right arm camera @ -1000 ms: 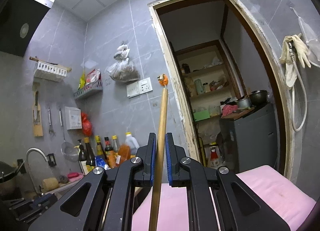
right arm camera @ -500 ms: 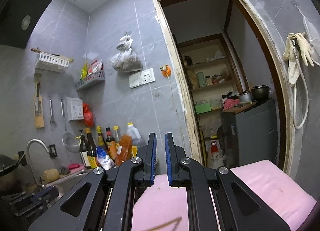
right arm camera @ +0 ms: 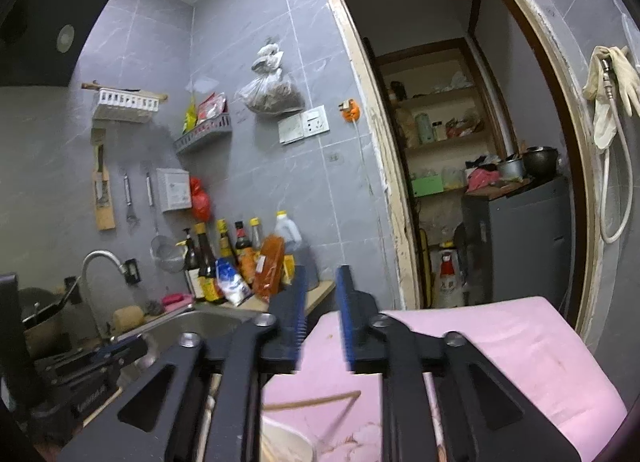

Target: Organize utensils

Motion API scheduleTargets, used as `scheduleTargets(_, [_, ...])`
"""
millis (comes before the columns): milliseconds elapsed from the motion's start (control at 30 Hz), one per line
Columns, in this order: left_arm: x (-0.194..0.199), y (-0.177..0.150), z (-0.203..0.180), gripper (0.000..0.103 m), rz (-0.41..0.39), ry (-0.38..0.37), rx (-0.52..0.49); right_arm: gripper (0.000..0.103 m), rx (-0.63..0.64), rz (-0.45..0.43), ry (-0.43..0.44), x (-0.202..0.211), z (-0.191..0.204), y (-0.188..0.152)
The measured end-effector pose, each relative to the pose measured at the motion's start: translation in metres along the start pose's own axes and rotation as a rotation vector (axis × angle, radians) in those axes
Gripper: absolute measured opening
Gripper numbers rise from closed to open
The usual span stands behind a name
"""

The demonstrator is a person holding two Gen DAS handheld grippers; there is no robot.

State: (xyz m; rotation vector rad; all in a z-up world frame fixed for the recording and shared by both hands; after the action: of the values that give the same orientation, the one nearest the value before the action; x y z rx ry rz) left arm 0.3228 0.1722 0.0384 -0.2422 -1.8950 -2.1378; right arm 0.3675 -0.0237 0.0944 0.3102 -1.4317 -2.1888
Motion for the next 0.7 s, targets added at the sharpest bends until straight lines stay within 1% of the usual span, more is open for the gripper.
scheduleTargets(33, [0.002, 0.001, 0.0, 0.004, -0.001, -0.011, 0.006, 0.035, 0.006, 0.007, 0.008, 0.003, 0.0, -0.002])
scheduleTargets(100, [0.005, 0.003, 0.0, 0.005, -0.004, -0.024, 0.014, 0.037, 0.043, 0.036, 0.027, 0.008, 0.001, -0.01])
scheduleTargets(133, [0.006, 0.004, 0.0, 0.007, -0.005, -0.028, 0.018, 0.039, 0.058, 0.05, 0.031, 0.008, 0.002, -0.013])
scheduleTargets(200, [0.011, 0.006, -0.001, 0.013, -0.012, -0.038, 0.021, 0.045, 0.086, 0.086, 0.048, 0.01, 0.003, -0.022])
scheduleTargets(233, [0.013, 0.006, -0.001, 0.021, -0.018, -0.043, 0.023, 0.047, 0.107, 0.106, 0.055, 0.011, 0.005, -0.026])
scheduleTargets(267, [0.015, 0.007, -0.001, 0.03, -0.024, -0.048, 0.026, 0.048, 0.138, 0.127, 0.062, 0.011, 0.007, -0.031])
scheduleTargets(300, [0.017, 0.007, -0.001, 0.033, -0.034, -0.055, 0.035, 0.048, 0.164, 0.141, 0.064, 0.012, 0.008, -0.035])
scheduleTargets(400, [0.021, 0.007, 0.003, 0.035, -0.035, -0.068, 0.069, 0.048, 0.26, 0.207, 0.089, 0.013, 0.018, -0.05])
scheduleTargets(500, [0.027, 0.007, 0.012, 0.035, -0.034, -0.057, 0.116, 0.048, 0.33, 0.24, 0.115, 0.014, 0.027, -0.063])
scheduleTargets(600, [0.036, 0.002, 0.022, 0.035, -0.025, -0.002, 0.152, 0.046, 0.397, 0.265, 0.145, 0.011, 0.04, -0.073])
scheduleTargets(667, [0.042, -0.006, 0.027, 0.039, -0.02, 0.031, 0.17, 0.039, 0.424, 0.281, 0.159, 0.009, 0.046, -0.078])
scheduleTargets(700, [0.045, -0.01, 0.03, 0.04, -0.012, 0.049, 0.173, 0.039, 0.439, 0.289, 0.16, 0.007, 0.048, -0.081])
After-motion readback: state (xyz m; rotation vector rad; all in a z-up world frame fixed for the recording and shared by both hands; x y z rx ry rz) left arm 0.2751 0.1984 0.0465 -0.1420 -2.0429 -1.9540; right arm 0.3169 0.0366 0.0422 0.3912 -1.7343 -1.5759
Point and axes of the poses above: each gripper's, at about its wrist camera, not at the fingertips, and x roughly against the way its jaws point, z to its left, y to its top, the point moved 8 cm from there along -x, roughly the way its jaws point, and after that the axes turned 14 degrees about -x, right-handed, at the moved point
